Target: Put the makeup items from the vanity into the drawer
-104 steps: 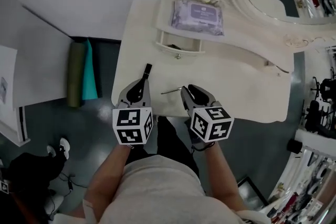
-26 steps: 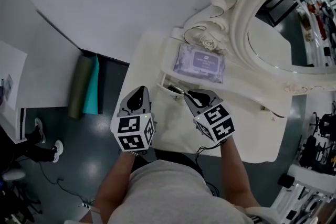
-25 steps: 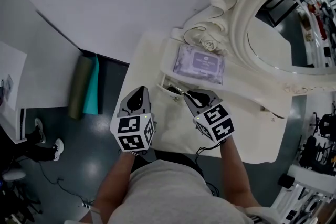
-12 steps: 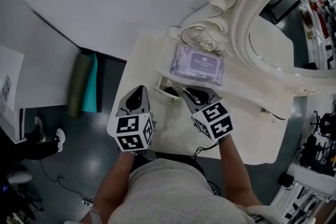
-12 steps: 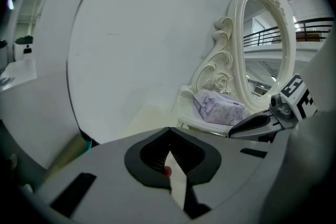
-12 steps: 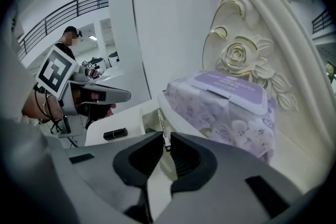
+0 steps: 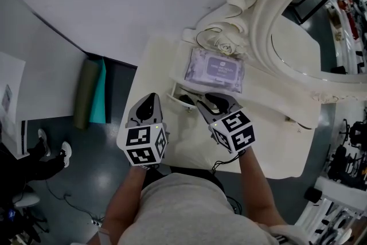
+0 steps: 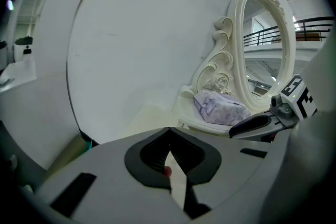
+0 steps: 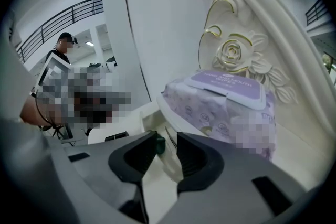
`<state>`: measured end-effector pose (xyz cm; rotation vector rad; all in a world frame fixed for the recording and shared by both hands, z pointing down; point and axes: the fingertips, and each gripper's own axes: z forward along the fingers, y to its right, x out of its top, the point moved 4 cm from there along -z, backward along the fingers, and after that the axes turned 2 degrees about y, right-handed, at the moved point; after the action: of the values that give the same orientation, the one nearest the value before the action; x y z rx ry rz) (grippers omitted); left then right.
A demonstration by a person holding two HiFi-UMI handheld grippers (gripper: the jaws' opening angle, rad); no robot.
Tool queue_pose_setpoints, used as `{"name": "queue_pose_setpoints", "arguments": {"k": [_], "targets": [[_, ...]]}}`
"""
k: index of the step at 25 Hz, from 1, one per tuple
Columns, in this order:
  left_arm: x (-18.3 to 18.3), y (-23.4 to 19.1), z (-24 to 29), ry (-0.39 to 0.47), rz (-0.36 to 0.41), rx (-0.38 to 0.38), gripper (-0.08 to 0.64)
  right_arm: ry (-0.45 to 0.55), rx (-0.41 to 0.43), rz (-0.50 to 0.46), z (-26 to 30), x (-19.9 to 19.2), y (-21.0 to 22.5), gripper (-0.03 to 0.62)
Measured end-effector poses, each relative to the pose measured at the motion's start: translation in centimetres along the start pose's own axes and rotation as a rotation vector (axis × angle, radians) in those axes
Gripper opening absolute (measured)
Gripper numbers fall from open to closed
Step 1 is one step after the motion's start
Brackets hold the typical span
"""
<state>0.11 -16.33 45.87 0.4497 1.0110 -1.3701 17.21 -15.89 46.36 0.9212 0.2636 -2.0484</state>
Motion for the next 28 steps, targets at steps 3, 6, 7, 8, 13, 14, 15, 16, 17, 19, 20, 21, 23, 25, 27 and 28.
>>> {"name": "queue_pose_setpoints", "arguments": {"k": [3, 6, 7, 8, 13, 14, 15, 16, 17, 19, 20, 21, 23, 25, 27, 28], "targets": [[0.0, 0.0, -0.2, 0.001, 0.004, -0.003, 0.003, 0.006, -0.008, 0.003, -0.2, 0.0, -0.1, 0.127], [-0.1, -0.1, -0.4, 0.003, 0.01, -0.006, 0.003, 0.014, -0.018, 0.01, -0.4, -0.1, -0.3, 0.127], [-0.1, -0.1, -0.5, 0.005, 0.011, -0.009, 0.005, 0.018, -0.024, 0.013, -0.4, -0.1, -0.3, 0.127], [-0.1, -0.2, -0.7, 0.007, 0.012, -0.012, 0.005, 0.022, -0.031, 0.015, -0.6, 0.0, -0.4, 0.127], [0.4, -0.5, -1.7, 0.02, 0.026, -0.024, 0.003, 0.047, -0.078, 0.029, -1.5, 0.5, -1.1, 0.123], [0.5, -0.7, -2.0, 0.023, 0.029, -0.027, 0.005, 0.053, -0.09, 0.03, -1.8, 0.6, -1.3, 0.118], [0.6, -0.8, -2.3, 0.027, 0.033, -0.031, 0.005, 0.06, -0.103, 0.032, -2.0, 0.7, -1.5, 0.114], [0.8, -0.9, -2.6, 0.03, 0.037, -0.036, 0.005, 0.068, -0.118, 0.036, -2.4, 0.8, -1.8, 0.11], [1.0, -0.9, -2.9, 0.033, 0.043, -0.042, 0.003, 0.077, -0.132, 0.042, -2.7, 0.9, -2.0, 0.107], [1.3, -1.0, -3.7, 0.039, 0.055, -0.058, 0.005, 0.096, -0.164, 0.062, -3.6, 1.0, -2.6, 0.101], [1.4, -1.0, -4.1, 0.042, 0.062, -0.066, 0.003, 0.106, -0.181, 0.076, -4.0, 1.0, -2.8, 0.098], [1.5, -1.1, -4.5, 0.046, 0.069, -0.075, 0.003, 0.118, -0.199, 0.092, -4.5, 0.9, -3.1, 0.095], [1.7, -1.3, -5.2, 0.053, 0.083, -0.092, 0.005, 0.145, -0.239, 0.126, -5.3, 0.8, -3.5, 0.083], [1.7, -1.6, -6.0, 0.058, 0.097, -0.109, 0.005, 0.173, -0.281, 0.162, -6.3, 0.6, -4.0, 0.07], [1.7, -2.1, -6.8, 0.061, 0.112, -0.126, 0.005, 0.198, -0.322, 0.196, -7.1, 0.3, -4.7, 0.056], [1.5, -2.3, -7.2, 0.062, 0.12, -0.135, 0.005, 0.21, -0.342, 0.212, -7.6, 0.1, -5.2, 0.044]]}}
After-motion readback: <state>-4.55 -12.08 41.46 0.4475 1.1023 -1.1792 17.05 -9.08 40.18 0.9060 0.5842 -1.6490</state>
